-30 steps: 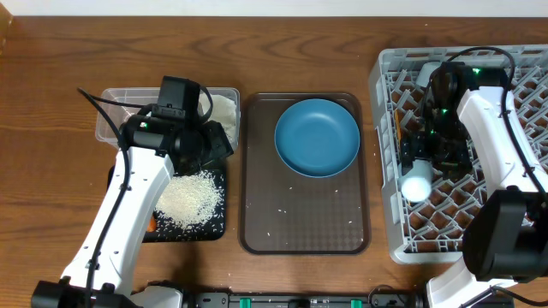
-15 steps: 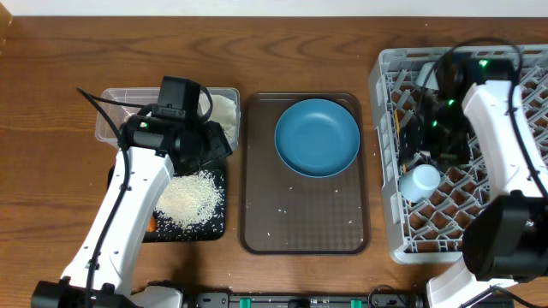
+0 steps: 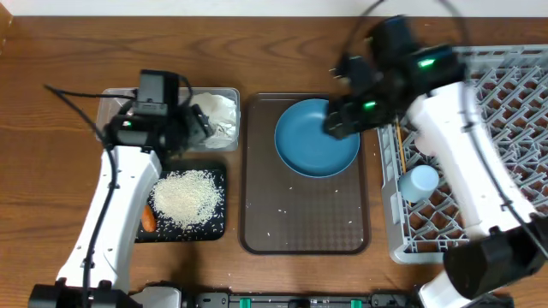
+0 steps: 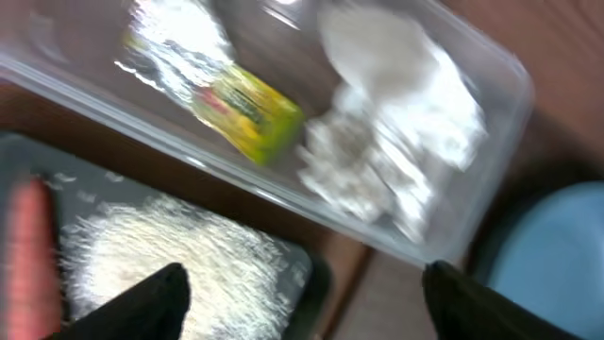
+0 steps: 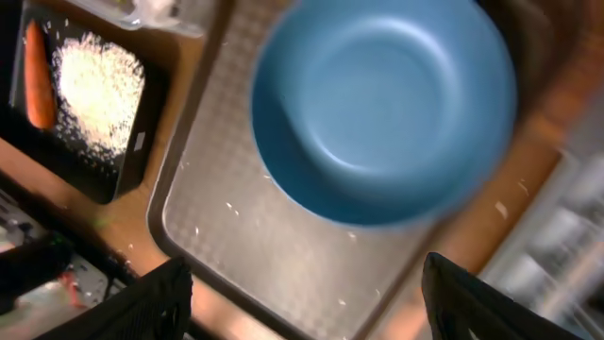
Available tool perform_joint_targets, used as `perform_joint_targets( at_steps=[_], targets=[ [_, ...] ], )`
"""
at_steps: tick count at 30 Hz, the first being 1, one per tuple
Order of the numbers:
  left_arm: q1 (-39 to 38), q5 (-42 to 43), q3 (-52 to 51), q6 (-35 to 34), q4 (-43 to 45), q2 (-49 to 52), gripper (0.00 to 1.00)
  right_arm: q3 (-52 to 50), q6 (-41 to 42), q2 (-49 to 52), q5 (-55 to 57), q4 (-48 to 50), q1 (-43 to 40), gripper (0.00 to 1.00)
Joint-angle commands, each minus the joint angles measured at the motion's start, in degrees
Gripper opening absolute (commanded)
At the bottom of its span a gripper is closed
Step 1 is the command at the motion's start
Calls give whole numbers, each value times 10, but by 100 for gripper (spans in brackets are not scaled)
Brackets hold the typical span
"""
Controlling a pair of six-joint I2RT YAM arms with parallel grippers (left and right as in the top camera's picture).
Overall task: Sort waste into correct bins and load items into the dishwasher rack
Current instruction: 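Reach the right gripper to the blue plate and grasp its rim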
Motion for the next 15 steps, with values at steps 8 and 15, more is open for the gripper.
perform_joint_targets(
  at_steps=[8,15],
  targets=[
    [79,-53,-2,16,-16,2,94,-170,138,-2,271,202,170,75],
    [82,-53,-2,16,-16,2,96,-284,153,-1,276,367,214,71]
  ],
)
